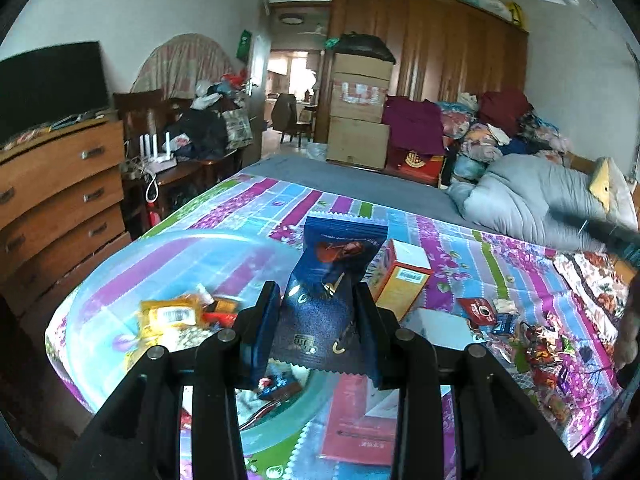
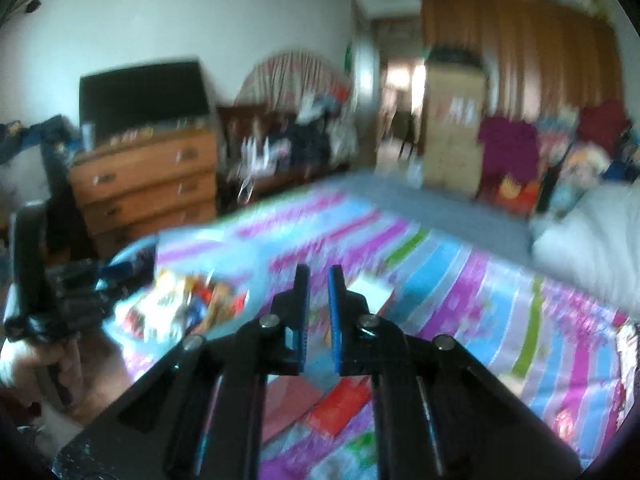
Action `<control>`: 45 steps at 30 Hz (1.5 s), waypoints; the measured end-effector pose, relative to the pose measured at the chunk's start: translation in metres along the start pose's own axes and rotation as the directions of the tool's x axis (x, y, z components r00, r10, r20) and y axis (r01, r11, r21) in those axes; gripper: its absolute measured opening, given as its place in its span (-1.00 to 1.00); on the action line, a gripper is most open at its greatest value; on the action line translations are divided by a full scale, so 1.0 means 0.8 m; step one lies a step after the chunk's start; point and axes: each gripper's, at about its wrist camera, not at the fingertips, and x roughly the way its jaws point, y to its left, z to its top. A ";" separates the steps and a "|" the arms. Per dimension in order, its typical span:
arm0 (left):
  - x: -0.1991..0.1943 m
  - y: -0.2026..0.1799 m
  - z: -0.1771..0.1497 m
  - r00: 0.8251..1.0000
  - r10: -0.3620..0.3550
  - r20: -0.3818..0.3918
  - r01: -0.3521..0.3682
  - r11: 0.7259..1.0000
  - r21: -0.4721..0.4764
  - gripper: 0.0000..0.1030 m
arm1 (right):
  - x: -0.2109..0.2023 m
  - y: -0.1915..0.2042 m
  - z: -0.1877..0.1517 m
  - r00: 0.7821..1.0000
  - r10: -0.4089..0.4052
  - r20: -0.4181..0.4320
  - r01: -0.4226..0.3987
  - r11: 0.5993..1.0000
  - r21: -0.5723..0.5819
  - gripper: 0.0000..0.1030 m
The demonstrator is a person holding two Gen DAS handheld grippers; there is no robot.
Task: Organize snacks
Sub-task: 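Carry the navy packet and green bag toward the clear bowl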
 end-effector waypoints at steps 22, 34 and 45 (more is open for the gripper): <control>0.024 0.000 -0.018 0.995 -0.045 -0.093 0.045 0.999 -0.004 -0.24 | 0.219 -0.128 -0.234 0.772 -0.011 -0.636 -0.016 0.999 -0.036 -0.02; 0.026 0.016 -0.022 0.996 -0.021 -0.090 0.020 1.000 -0.012 -0.24 | 0.109 -0.115 -0.127 0.918 -0.126 -0.376 0.113 0.992 -0.055 -0.17; 0.017 0.076 -0.015 0.998 0.031 -0.056 -0.034 0.997 -0.064 -0.25 | 0.082 0.033 0.060 0.992 0.079 -0.095 -0.090 0.989 -0.119 -0.17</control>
